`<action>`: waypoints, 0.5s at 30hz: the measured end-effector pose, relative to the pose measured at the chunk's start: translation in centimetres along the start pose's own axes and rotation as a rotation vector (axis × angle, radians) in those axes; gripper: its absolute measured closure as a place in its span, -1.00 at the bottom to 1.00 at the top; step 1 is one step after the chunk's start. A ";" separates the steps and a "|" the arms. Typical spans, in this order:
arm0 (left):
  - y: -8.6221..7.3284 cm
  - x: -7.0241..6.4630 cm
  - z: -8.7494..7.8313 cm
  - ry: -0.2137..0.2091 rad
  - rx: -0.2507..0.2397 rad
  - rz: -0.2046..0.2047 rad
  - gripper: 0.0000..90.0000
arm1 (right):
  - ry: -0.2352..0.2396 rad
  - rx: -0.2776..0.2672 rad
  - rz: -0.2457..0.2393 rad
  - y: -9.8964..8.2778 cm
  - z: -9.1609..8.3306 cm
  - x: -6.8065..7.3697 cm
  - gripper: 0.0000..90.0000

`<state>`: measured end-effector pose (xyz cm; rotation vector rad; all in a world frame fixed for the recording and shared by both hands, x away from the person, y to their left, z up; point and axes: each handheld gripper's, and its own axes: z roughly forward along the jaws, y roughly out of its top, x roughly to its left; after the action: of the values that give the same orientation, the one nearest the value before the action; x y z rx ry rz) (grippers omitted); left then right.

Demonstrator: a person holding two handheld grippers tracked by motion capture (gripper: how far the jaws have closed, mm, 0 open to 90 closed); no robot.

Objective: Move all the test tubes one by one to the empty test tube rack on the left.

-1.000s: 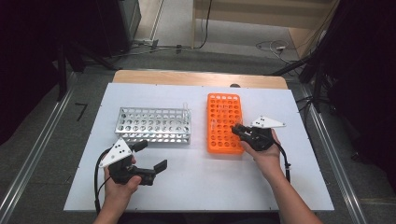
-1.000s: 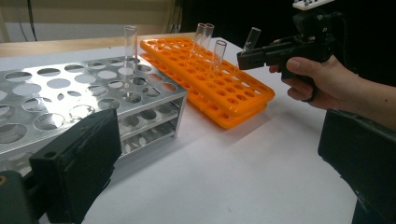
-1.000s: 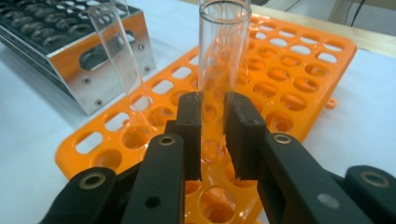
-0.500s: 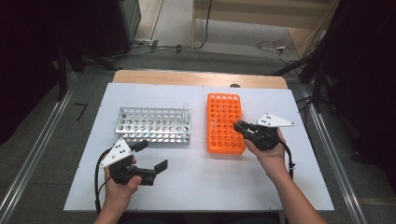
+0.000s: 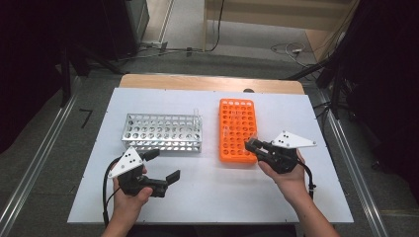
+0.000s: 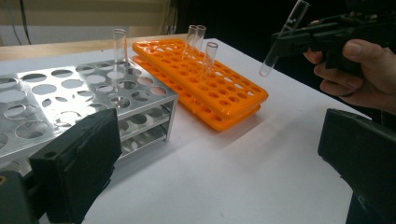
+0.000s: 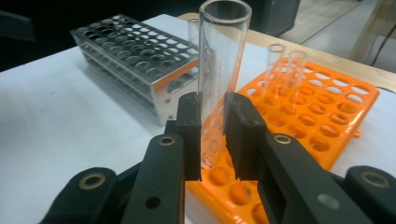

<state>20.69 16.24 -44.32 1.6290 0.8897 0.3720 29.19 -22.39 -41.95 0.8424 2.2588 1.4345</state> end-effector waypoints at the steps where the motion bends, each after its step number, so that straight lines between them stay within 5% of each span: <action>1: 0.0 0.0 0.0 0.000 0.000 0.000 -1.00 | 0.005 0.002 0.000 -0.1 -0.1 0.3 0.65; 15: 0.4 -1.0 0.5 -0.018 -0.001 0.013 -1.00 | 0.099 0.025 -0.034 -0.9 -0.4 4.4 0.65</action>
<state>20.49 15.20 -43.79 1.6350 0.8659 0.3663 25.30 -20.12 -42.46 0.7529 2.3566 1.4656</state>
